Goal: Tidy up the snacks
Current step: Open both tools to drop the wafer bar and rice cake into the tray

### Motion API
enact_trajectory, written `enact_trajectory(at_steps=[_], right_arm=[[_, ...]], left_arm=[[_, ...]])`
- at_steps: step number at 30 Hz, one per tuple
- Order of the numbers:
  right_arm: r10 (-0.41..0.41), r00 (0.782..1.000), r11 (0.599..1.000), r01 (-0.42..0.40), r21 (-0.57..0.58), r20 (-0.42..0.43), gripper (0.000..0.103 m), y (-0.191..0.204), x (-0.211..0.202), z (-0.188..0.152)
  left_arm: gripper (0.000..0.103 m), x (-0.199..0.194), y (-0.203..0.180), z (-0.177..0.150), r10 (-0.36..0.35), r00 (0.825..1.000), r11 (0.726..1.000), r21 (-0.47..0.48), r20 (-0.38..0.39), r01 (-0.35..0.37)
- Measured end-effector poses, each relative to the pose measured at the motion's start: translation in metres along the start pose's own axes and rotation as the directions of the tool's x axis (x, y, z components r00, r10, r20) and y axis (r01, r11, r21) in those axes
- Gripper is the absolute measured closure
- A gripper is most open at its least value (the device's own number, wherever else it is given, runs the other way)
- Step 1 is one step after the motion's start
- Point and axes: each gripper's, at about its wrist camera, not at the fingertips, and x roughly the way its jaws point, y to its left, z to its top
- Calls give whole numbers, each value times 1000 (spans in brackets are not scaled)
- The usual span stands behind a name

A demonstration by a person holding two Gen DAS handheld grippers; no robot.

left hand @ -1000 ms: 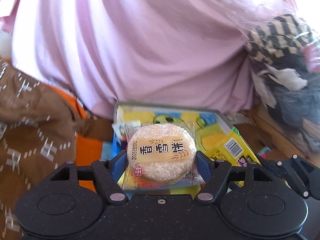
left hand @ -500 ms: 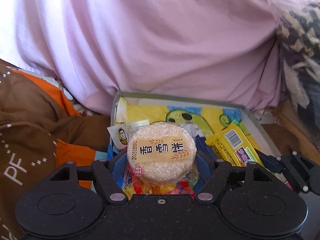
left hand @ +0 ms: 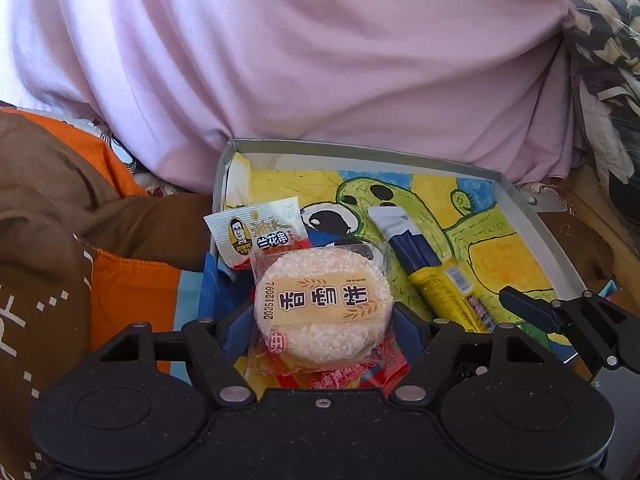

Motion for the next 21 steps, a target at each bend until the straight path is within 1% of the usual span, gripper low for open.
enact_trajectory(at_steps=[1, 3, 5, 6, 8, 11, 13, 15, 17, 21], right_arm=[[-3, 1000, 1000, 3, 2, 2, 48, -1, 0, 0], [0, 1000, 1000, 0, 26, 5, 39, -3, -1, 0], [6, 1000, 998, -7, 63, 14, 32, -8, -2, 1], [9, 1000, 997, -11, 83, 20, 27, -11, -5, 0], [9, 999, 993, -14, 115, 39, 20, -15, -11, 0], [-5, 997, 986, -8, 167, 76, 14, -23, -26, -1], [-16, 994, 978, -7, 207, 107, 10, -29, -40, -2], [-34, 990, 969, -1, 248, 139, 4, -34, -55, -4], [-51, 985, 957, 1, 291, 166, 1, -39, -71, -5], [-69, 972, 936, -14, 352, 223, 0, -44, -103, -6]], left_arm=[[28, 0, 0, 0, 1, 1000, 1000, -1, 0, -1], [22, -3, 0, 1, 0, 1000, 1000, -8, 2, 0], [20, -6, 0, 2, -3, 1000, 1000, -15, 10, 3], [16, -8, 0, 2, -3, 1000, 1000, -18, 13, 3], [15, -12, 1, 2, 0, 1000, 1000, -29, 24, 0], [15, -23, 2, 1, -10, 999, 999, -52, 47, 13], [12, -34, 3, 0, -12, 997, 998, -59, 79, 17], [4, -47, 3, -3, -7, 992, 998, -60, 125, 15], [4, -62, 2, -7, 2, 985, 998, -58, 170, 8], [4, -89, 0, -16, 9, 977, 999, -44, 215, 0]])
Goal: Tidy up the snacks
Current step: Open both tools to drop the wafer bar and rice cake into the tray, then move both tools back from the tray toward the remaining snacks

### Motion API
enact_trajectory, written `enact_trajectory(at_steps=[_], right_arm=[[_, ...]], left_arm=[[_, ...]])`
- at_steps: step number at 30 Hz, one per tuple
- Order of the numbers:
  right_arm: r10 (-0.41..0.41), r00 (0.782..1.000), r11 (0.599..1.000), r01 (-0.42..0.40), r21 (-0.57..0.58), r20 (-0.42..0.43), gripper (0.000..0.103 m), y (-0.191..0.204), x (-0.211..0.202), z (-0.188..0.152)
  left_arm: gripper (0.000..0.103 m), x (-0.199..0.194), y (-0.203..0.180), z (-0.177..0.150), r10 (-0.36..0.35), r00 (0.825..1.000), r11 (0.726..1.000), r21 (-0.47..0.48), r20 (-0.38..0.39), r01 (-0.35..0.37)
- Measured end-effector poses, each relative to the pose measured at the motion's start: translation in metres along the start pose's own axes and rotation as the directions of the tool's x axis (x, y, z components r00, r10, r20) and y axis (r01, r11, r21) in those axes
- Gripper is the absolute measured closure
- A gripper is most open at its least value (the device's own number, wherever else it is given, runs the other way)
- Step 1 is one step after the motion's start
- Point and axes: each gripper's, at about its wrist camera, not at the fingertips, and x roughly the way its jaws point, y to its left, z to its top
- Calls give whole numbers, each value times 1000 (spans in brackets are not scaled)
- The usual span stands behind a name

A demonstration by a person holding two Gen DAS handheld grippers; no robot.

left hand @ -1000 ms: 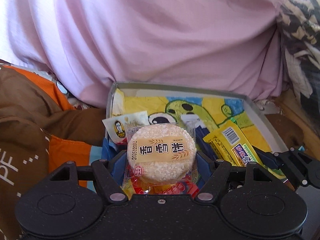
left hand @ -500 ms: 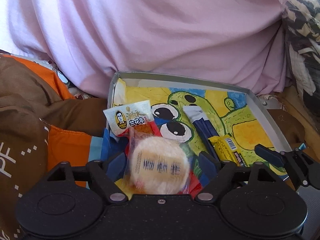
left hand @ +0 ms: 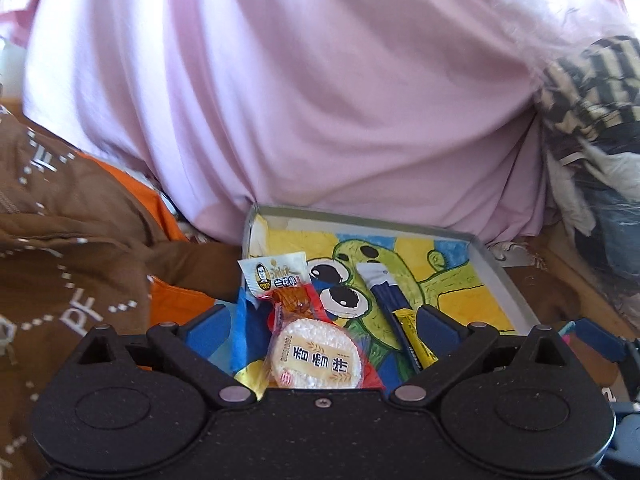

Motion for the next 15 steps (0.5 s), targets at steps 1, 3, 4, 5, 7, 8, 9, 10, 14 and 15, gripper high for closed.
enact_trajectory(at_steps=[1, 3, 4, 5, 7, 8, 9, 10, 14, 15], right_arm=[[0, 1000, 1000, 0, 11, 12, 0, 0, -7, 2], [3, 999, 1000, -4, 28, 35, 0, 0, -21, 5], [1, 999, 999, -2, 35, 45, 0, 1, -28, 5], [0, 999, 999, -2, 42, 54, 0, 2, -35, 6], [0, 998, 998, -4, 55, 68, 0, 3, -48, 6], [-1, 997, 998, -3, 62, 72, 0, 3, -53, 5], [-1, 997, 998, -4, 68, 75, 0, 4, -59, 4], [-2, 997, 997, -3, 74, 80, 0, 5, -66, 3], [9, 995, 995, -18, 94, 96, 0, 7, -93, -2], [10, 995, 995, -20, 101, 99, 0, 8, -100, -4]], left_arm=[[3, -7, -1, -1, 2, 1000, 1000, 4, 11, -2], [1, -21, -3, -3, 7, 1000, 1000, 13, 31, -7], [1, -27, -4, -4, 8, 999, 1000, 13, 39, -8], [1, -34, -4, -6, 8, 999, 1000, 10, 47, -9], [1, -48, -5, -10, 5, 998, 1000, 8, 57, -5], [1, -56, -6, -13, 3, 998, 1000, 6, 62, -3], [1, -62, -6, -15, 3, 998, 1000, 7, 64, -3], [1, -69, -7, -18, 3, 998, 1000, 10, 66, -3], [1, -95, -5, -29, 2, 997, 1000, 6, 82, -3], [1, -100, -4, -32, 0, 997, 1000, 6, 83, 0]])
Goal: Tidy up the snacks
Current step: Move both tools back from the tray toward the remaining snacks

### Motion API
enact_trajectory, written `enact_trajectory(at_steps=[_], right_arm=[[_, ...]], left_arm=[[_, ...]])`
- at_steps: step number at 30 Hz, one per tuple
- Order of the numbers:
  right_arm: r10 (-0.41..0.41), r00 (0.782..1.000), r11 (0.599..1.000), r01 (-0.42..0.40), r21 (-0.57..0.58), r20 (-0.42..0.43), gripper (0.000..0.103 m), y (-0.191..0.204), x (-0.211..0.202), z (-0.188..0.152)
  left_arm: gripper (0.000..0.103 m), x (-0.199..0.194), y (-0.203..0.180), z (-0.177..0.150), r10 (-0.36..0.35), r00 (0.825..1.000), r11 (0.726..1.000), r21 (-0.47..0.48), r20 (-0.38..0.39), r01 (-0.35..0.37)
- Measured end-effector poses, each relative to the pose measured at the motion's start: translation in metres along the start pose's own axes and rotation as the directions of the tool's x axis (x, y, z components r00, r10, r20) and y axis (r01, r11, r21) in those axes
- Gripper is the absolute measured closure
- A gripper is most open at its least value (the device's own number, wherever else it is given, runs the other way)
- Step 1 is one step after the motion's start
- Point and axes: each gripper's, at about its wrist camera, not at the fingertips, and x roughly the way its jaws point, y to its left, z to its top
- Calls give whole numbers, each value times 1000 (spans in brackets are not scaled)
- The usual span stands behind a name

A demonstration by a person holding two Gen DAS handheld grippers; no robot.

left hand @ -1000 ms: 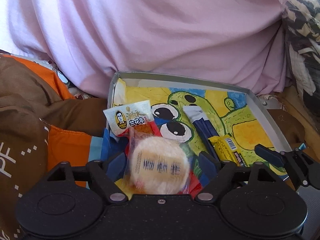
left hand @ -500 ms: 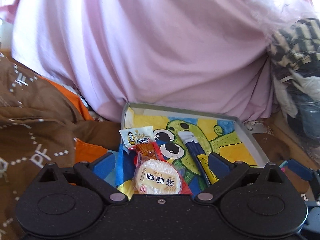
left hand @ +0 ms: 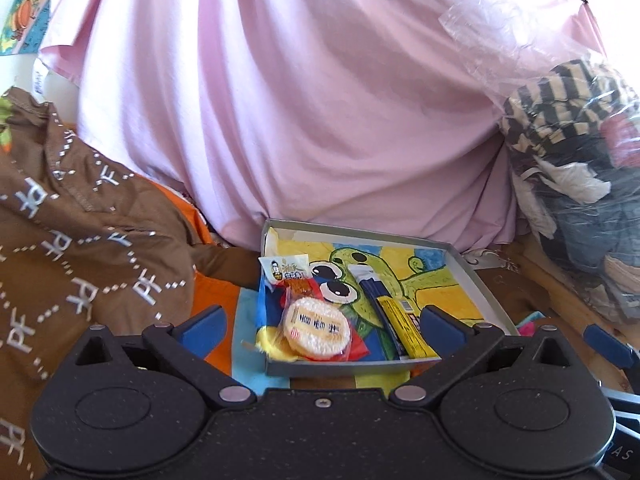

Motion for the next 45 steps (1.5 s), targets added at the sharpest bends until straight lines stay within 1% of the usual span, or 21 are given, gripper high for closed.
enact_trajectory(at_steps=[4, 11, 16, 19, 23, 28, 32, 36, 42, 45], right_arm=[[8, 1000, 1000, -8, 30, -7, 0, 2, -23, -2], [21, 1000, 999, -20, 48, -17, 0, 7, -55, -3], [13, 997, 999, -9, 48, -75, 0, 13, -73, -15], [23, 993, 998, -17, 58, -117, 0, 15, -82, -26], [26, 986, 999, -20, 36, -166, 0, 20, -95, -41], [40, 970, 999, -34, 29, -239, 0, 27, -101, -57], [54, 952, 998, -57, 1, -302, 0, 35, -104, -71], [65, 932, 998, -69, 2, -356, 0, 40, -105, -82], [71, 907, 997, -77, 3, -415, 0, 45, -102, -93], [74, 893, 997, -81, 4, -444, 0, 47, -99, -98]], left_arm=[[1, -21, 1, -9, 7, 1000, 1000, 21, 1, -7], [1, -56, 7, -27, 23, 1000, 999, 36, -4, -23], [1, -81, 13, -45, 36, 999, 997, 68, -27, -34], [1, -94, 17, -58, 44, 998, 994, 98, -48, -39], [1, -106, 26, -76, 69, 994, 991, 119, -85, -59], [1, -111, 39, -94, 97, 985, 990, 112, -143, -81], [1, -110, 45, -108, 112, 975, 989, 120, -191, -90], [1, -106, 46, -118, 120, 963, 987, 132, -240, -90], [1, -100, 43, -131, 126, 951, 981, 178, -281, -78], [1, -96, 42, -134, 140, 944, 977, 197, -298, -82]])
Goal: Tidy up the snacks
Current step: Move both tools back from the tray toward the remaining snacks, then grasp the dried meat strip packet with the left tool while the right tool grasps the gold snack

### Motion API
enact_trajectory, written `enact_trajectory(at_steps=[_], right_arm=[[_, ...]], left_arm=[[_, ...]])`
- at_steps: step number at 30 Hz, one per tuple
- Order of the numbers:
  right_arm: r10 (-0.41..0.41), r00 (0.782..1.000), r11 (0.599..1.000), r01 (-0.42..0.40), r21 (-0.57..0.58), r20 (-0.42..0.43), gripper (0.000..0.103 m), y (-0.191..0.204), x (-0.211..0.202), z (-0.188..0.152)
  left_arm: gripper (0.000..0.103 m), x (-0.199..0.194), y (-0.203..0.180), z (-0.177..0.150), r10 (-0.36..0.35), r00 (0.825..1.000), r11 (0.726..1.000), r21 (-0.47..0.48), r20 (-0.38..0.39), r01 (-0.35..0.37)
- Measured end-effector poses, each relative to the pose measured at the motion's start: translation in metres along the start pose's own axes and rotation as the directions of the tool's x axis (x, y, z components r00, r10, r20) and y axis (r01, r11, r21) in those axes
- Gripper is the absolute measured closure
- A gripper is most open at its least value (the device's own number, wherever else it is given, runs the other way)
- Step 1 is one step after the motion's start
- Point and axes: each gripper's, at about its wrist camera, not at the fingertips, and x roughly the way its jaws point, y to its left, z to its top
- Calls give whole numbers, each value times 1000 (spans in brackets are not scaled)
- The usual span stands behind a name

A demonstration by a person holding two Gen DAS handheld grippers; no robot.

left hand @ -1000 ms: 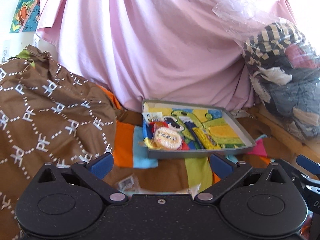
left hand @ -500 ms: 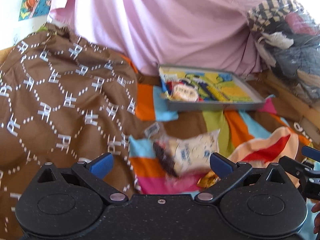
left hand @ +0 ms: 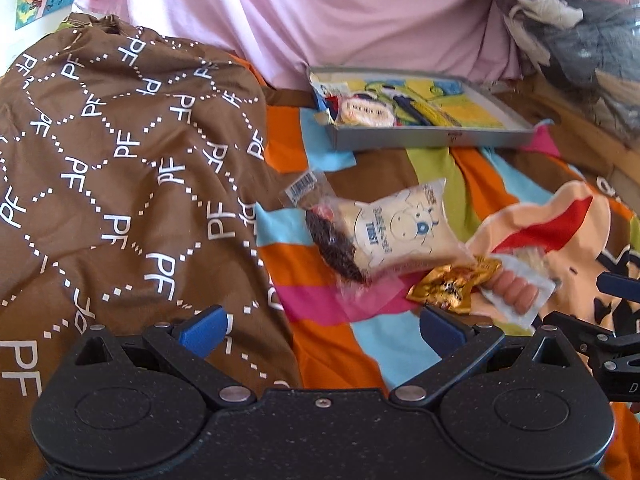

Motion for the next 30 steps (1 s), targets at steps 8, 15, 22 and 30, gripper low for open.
enact_trajectory(at_steps=[8, 15, 22, 30], right_arm=[[11, 998, 1000, -11, 2, -61, 0, 4, 12, -7], [3, 996, 1000, -3, 1, -90, 0, 7, 21, -7], [15, 994, 1000, -15, -4, -105, 0, 9, 30, -5], [97, 987, 995, -93, 36, -131, 0, 9, 44, -4]], left_arm=[[1, 9, 4, -1, 18, 999, 1000, 10, -29, -17], [1, 14, 7, 0, 14, 999, 1000, 10, -37, -14], [1, 19, 10, 3, 16, 1000, 1000, 16, -23, -15], [1, 30, 21, 9, 3, 1000, 1000, -24, -10, -3]])
